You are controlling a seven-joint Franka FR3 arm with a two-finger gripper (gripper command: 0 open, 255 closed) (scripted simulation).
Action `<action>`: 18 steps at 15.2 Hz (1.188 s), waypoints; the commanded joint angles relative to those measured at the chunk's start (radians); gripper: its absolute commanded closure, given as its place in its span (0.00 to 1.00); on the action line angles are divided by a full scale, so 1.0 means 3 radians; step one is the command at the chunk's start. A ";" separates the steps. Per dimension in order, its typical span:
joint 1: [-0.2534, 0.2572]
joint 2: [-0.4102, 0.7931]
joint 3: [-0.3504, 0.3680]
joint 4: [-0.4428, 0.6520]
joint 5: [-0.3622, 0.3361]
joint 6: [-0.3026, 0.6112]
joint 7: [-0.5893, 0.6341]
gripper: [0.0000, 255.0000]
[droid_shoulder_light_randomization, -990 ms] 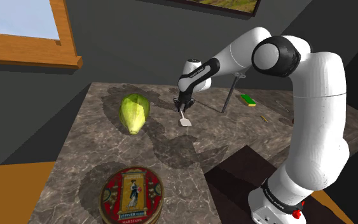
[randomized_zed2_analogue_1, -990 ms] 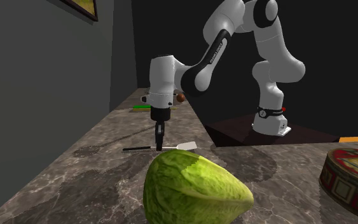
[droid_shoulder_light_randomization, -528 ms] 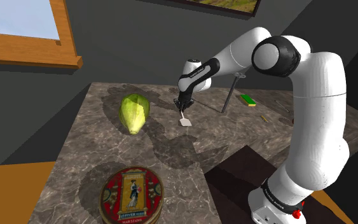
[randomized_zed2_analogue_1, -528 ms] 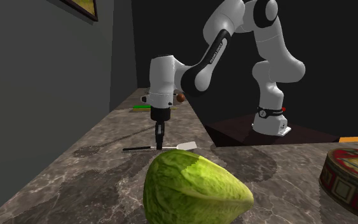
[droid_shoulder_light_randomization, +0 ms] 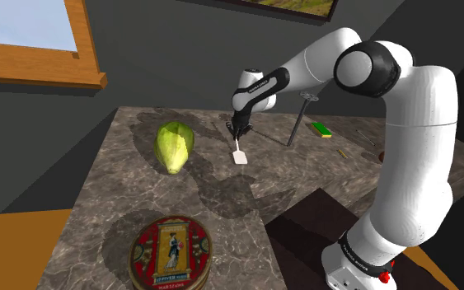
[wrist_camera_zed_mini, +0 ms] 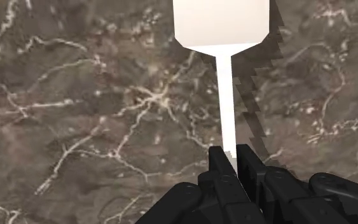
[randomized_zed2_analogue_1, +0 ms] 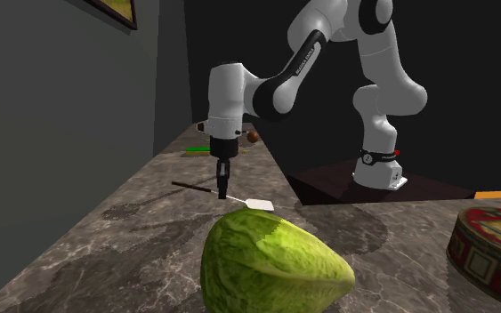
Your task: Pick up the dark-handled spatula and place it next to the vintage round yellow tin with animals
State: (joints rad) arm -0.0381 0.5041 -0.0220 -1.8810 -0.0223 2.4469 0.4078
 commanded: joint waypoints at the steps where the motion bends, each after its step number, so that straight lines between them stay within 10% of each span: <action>1: 0.0000 -0.0062 0.0000 -0.0001 0.0000 -0.0063 -0.0001 1.00; 18: 0.0003 -0.0503 -0.0001 0.0165 0.0001 -0.0669 -0.0014 1.00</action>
State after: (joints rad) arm -0.0369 0.3610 -0.0222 -1.8364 -0.0221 2.2592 0.4044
